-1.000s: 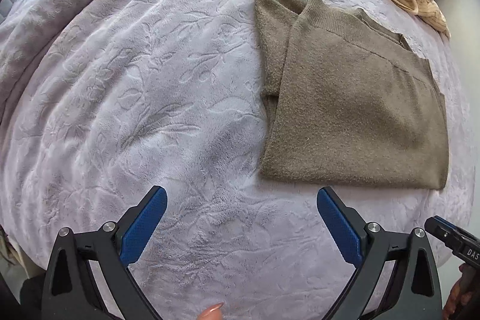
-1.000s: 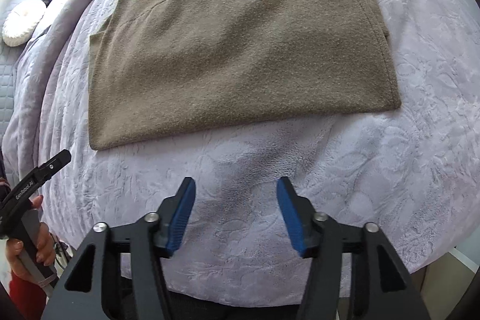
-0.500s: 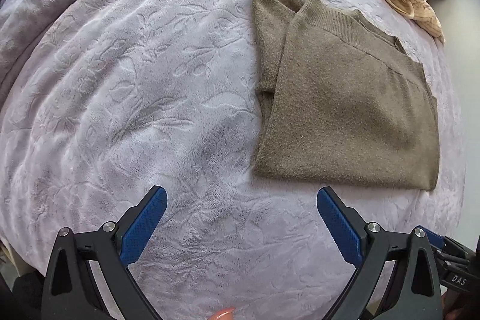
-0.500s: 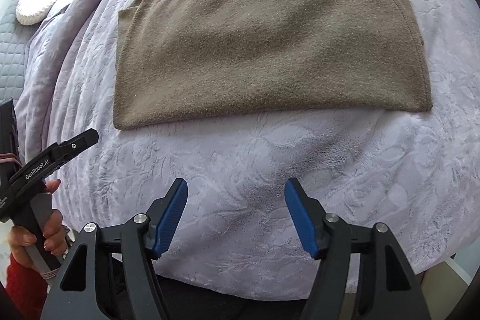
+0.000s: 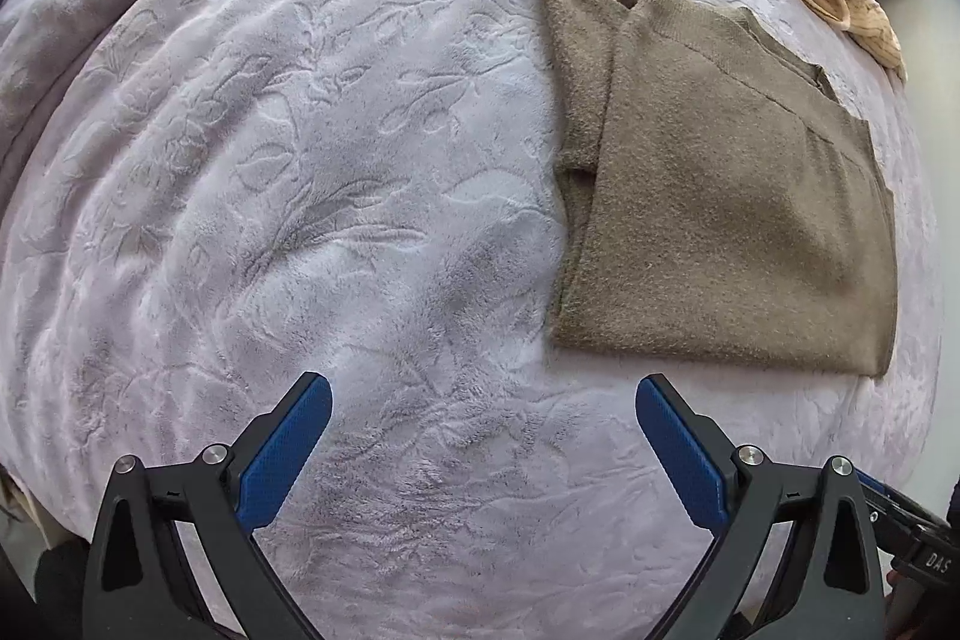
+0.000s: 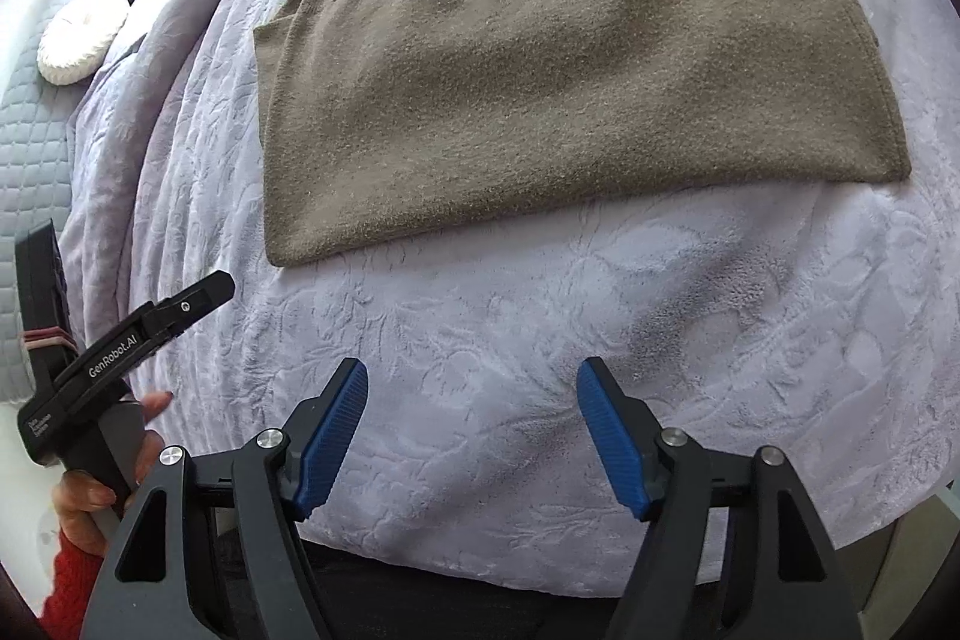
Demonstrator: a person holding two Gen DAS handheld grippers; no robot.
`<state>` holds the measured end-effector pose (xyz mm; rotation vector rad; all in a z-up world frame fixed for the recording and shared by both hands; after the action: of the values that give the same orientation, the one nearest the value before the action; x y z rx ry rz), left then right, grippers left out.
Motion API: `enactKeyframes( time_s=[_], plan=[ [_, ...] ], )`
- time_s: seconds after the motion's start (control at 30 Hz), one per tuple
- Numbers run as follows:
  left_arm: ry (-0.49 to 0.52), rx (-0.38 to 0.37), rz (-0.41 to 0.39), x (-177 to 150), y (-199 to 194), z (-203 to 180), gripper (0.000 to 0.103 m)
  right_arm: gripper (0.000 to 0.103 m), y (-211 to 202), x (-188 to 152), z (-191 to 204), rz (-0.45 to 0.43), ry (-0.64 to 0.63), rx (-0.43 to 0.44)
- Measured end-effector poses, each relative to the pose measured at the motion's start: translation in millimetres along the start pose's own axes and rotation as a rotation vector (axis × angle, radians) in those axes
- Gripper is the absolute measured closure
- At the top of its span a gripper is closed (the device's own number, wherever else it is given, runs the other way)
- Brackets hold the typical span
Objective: Fold small clothes
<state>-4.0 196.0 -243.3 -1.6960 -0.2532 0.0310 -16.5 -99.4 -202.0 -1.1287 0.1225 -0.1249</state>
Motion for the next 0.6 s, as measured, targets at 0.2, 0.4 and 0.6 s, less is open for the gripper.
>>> enactKeyframes(
  time_s=[0.2,0.4,0.6],
  plan=[
    [-0.067,-0.090,0.052,0,10,16,0.002,0.028,19,4,5,0.005,0.132,0.171],
    [-0.091,-0.106,0.018,11,8,26,0.002,0.028,47,25,24,-0.031,0.277,0.443],
    [-0.033,-0.092,0.032,23,13,16,0.002,0.028,82,48,39,-0.038,0.379,0.576]
  ],
)
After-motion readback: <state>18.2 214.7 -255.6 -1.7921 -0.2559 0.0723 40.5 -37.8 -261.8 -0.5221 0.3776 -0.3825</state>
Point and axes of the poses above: each gripper's, at about its wrist camera, not at the fingertips, and y roughly the way its jaws point, z to its left, x to its top, the point moved 9 cm from there along y, roughly the way its jaws point, and after that the axes turned 2 degrees about x, right-handed, at the moved point
